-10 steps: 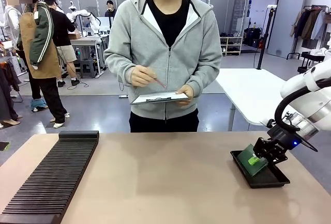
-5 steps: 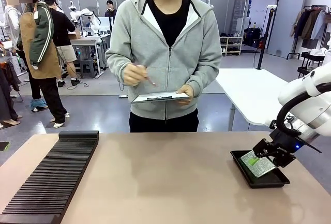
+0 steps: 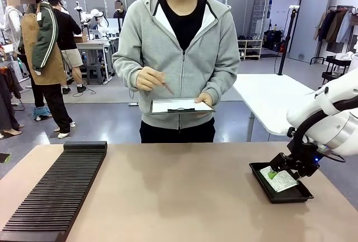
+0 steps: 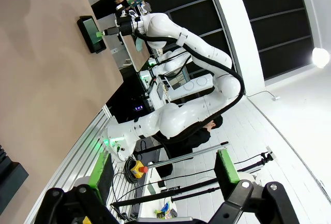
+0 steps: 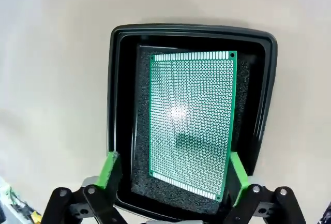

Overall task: Inspect the PCB.
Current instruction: Place the Blank PCB in the ESD tray.

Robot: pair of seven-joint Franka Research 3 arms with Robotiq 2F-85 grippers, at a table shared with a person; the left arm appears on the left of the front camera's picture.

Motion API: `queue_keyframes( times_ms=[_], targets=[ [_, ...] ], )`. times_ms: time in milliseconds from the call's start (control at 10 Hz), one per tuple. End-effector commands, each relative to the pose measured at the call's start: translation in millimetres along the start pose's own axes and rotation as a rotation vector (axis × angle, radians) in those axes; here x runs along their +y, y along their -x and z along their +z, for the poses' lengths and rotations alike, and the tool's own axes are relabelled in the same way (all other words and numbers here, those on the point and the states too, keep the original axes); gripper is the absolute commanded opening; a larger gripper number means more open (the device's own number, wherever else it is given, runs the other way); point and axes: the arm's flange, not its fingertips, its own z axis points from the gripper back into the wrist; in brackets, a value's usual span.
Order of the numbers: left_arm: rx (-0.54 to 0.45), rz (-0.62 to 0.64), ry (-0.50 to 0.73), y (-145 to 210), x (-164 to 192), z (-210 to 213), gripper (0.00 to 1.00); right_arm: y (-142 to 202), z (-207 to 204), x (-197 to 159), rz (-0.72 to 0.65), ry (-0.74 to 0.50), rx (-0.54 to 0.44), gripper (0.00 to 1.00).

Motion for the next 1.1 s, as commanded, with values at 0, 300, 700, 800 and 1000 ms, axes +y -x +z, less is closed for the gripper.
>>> queue_keyframes(
  times_ms=[0,300,700,800,1000],
  targets=[
    [0.001,-0.001,-0.001,0,-1,1,1.00,8,7,12,-0.022,0.062,-0.019,1.00],
    [0.001,-0.001,-0.001,0,-1,1,1.00,9,23,15,-0.022,0.035,-0.032,1.00],
    [0.001,-0.001,-0.001,0,-1,1,1.00,8,24,14,-0.039,0.017,-0.021,1.00],
    [0.001,-0.001,-0.001,0,-1,1,1.00,4,28,15,0.003,0.026,-0.055,1.00],
    [0.001,-0.001,-0.001,0,-1,1,1.00,4,28,15,0.003,0.026,-0.055,1.00]
  ],
)
